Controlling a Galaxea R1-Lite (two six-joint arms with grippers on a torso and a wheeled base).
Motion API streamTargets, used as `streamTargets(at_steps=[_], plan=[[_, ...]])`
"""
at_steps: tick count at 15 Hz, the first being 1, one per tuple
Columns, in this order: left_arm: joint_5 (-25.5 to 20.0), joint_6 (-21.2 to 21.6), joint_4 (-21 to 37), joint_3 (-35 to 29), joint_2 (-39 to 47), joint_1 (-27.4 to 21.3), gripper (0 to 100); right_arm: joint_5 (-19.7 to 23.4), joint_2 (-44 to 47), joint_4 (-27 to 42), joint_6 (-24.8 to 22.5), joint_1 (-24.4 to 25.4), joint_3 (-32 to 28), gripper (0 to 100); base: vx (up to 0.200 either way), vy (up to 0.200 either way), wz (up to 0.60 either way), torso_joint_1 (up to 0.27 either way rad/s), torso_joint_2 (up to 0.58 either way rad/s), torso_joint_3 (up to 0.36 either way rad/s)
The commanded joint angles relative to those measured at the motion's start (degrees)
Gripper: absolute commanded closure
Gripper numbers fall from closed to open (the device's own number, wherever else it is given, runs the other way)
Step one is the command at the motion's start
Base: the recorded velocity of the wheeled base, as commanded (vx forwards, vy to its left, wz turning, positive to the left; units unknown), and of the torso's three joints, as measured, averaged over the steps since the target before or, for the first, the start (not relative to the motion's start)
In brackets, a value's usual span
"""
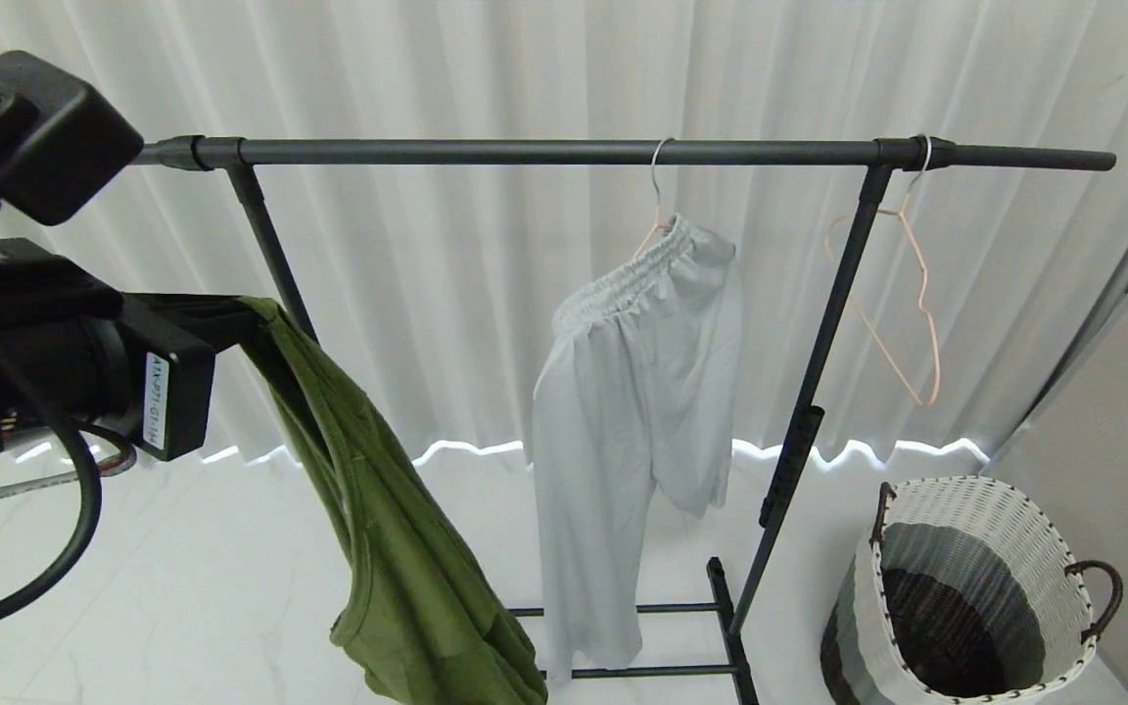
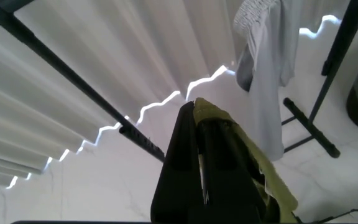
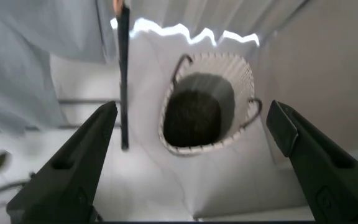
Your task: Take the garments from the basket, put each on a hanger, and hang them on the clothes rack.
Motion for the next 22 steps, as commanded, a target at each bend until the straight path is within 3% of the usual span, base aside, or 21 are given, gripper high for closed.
streamTargets(at_steps=[1, 6, 10, 17, 22], plan=[[0.06, 0.01, -0.01, -0.06, 0.07, 0.00, 100, 0.15, 2.22, -2.36, 0.09, -0.31, 0.00, 0, 0.200, 0.000, 0.00, 0.002, 0.01, 0.002], [0.06, 0.01, -0.01, -0.06, -0.02, 0.00, 100, 0.59, 7.14, -10.45, 0.09, -0.40, -0.09, 0, 0.200, 0.000, 0.00, 0.001, 0.00, 0.004], [0.06, -0.08, -0.01, 0.03, -0.02, 0.00, 100, 0.76, 8.46, -11.77, 0.09, -0.40, -0.18, 0, 0.200, 0.000, 0.00, 0.004, 0.00, 0.004], [-0.03, -0.08, -0.01, 0.56, -0.28, 0.00, 100, 0.85, 13.73, -11.85, 4.48, -1.80, -1.76, 0, 0.000, 0.000, 0.00, 0.000, 0.00, 0.000], [-0.12, -0.08, -0.01, 3.46, -2.92, -0.17, 100, 1.99, 25.86, -12.38, 12.83, -3.30, -12.48, 0, 0.000, 0.000, 0.00, 0.000, 0.00, 0.000]])
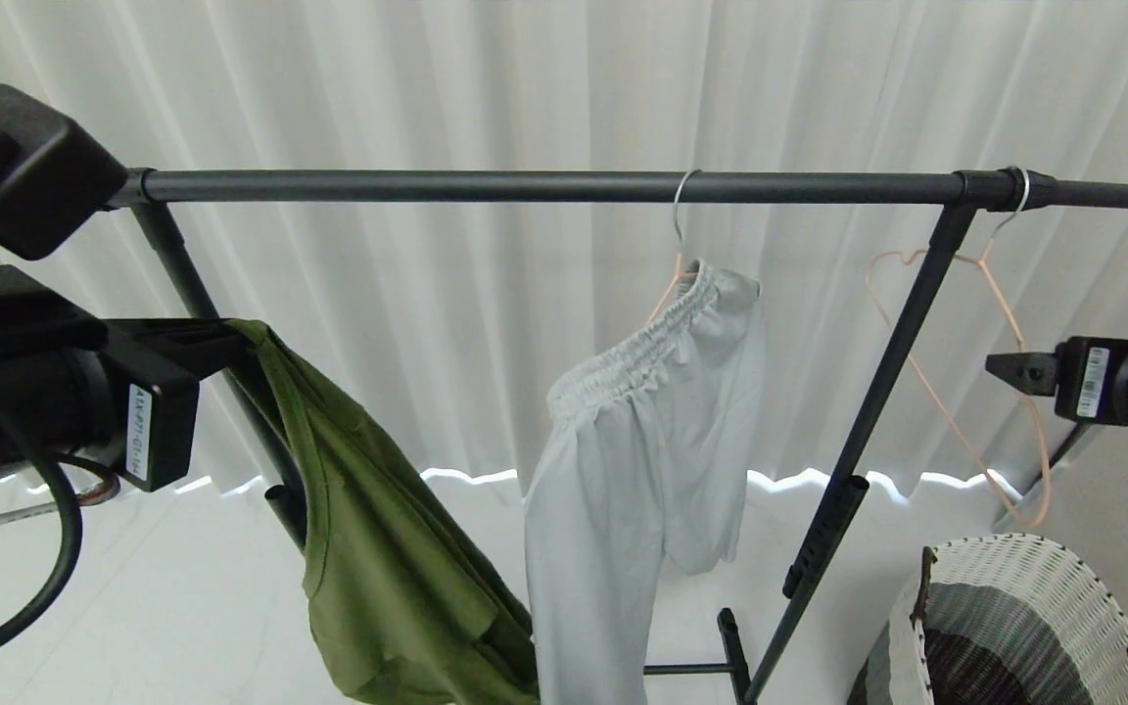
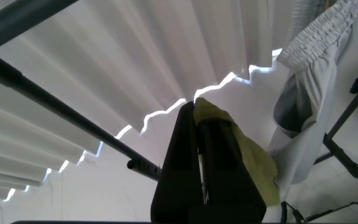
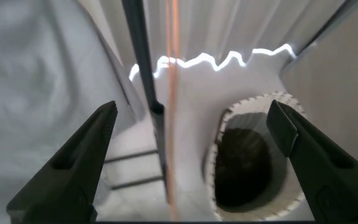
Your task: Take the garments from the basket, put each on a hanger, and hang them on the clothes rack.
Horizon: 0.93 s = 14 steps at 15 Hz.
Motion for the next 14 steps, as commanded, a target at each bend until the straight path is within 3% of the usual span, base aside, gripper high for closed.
streamTargets(at_steps=[1, 14], plan=[[-0.03, 0.01, -0.01, 0.73, -1.24, -0.10, 100, 0.16, 6.72, 0.18, 1.49, -0.98, -4.35, 0, 0.000, 0.000, 0.00, 0.000, 0.00, 0.000], [-0.03, 0.09, -0.01, 0.82, -2.03, -1.86, 100, 3.68, 12.61, 1.41, 2.90, -4.32, -6.02, 0, 0.000, 0.000, 0.00, 0.000, 0.00, 0.000]])
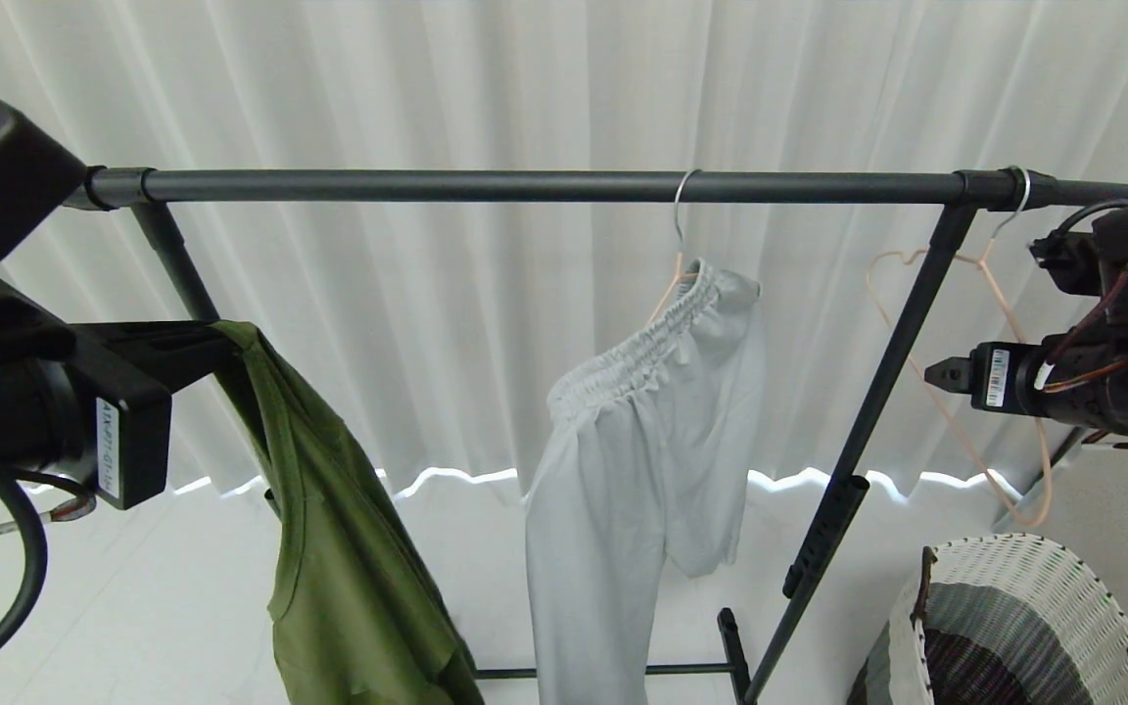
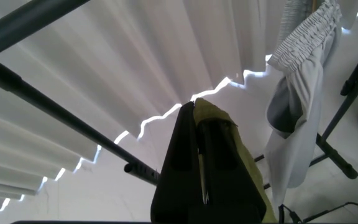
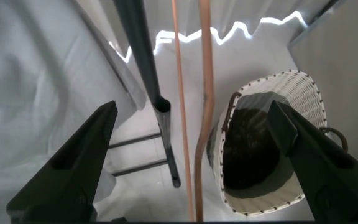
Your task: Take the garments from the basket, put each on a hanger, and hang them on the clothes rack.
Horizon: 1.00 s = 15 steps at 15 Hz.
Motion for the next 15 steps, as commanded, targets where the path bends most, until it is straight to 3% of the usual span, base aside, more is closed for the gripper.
streamTargets(at_steps=[1, 2, 3, 15], plan=[[0.02, 0.01, -0.01, -0.01, -0.15, 0.02, 100, -0.01, 0.67, 0.04, -0.08, -0.29, -0.69, 0, 0.000, 0.000, 0.00, 0.000, 0.00, 0.000], [0.02, 0.01, -0.01, -0.01, -0.15, 0.02, 100, -0.01, 0.76, 0.04, -0.17, -0.29, -0.78, 0, 0.000, 0.000, 0.00, 0.000, 0.00, 0.000], [0.02, 0.01, -0.01, -0.01, -0.15, -0.07, 100, -0.01, 0.76, -0.13, -0.26, -0.21, -0.86, 100, 0.000, 0.000, 0.00, 0.000, 0.00, 0.000], [0.02, 0.01, -0.01, 0.51, -0.23, -0.77, 100, -1.33, -2.93, 0.13, -0.34, -0.12, -0.16, 100, 0.000, 0.000, 0.00, 0.000, 0.00, 0.000]])
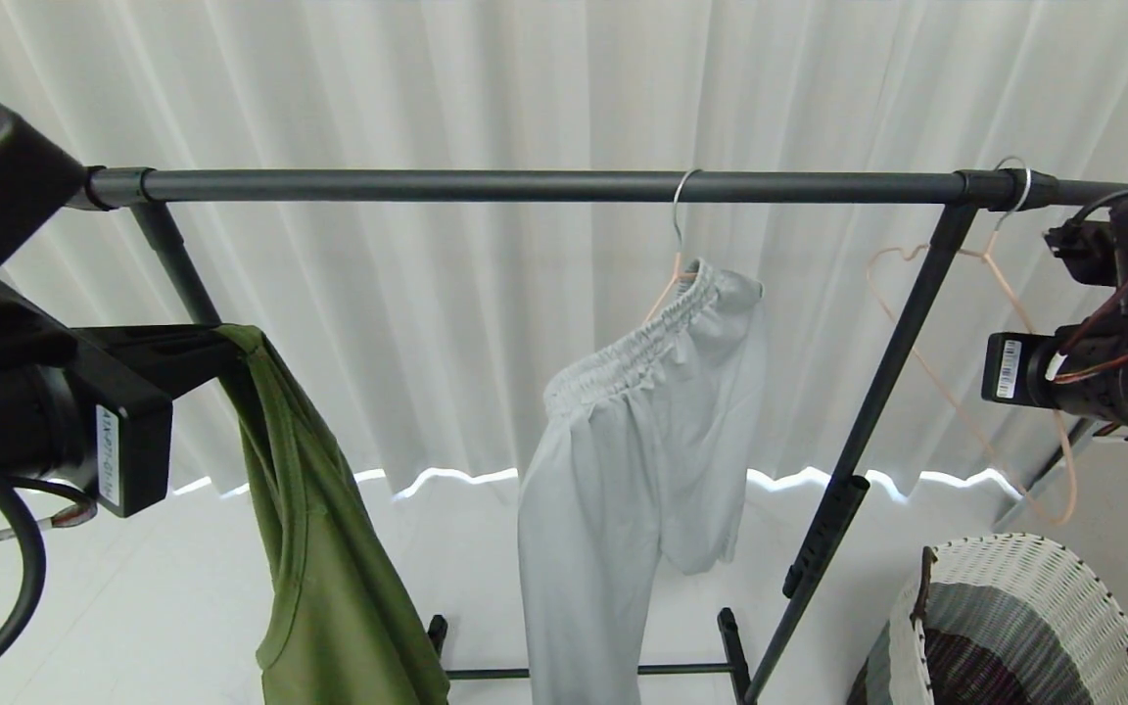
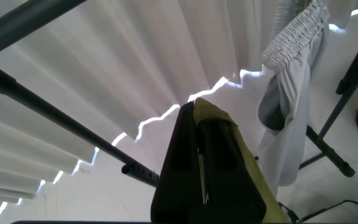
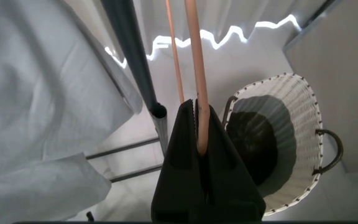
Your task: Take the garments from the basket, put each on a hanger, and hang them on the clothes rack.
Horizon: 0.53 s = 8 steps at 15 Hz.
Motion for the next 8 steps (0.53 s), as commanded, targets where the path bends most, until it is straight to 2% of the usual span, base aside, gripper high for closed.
streamTargets(at_steps=[1, 8], plan=[[0.03, 0.01, -0.01, 0.20, -0.06, 0.01, 100, -0.30, -1.87, -0.03, -0.10, 0.16, 0.32, 100, 0.000, 0.000, 0.00, 0.000, 0.00, 0.000], [0.12, 0.45, -0.01, 0.99, -0.42, 0.01, 100, -1.09, -15.58, -0.91, -4.41, 2.01, 10.51, 100, 0.000, 0.000, 0.00, 0.000, 0.00, 0.000]])
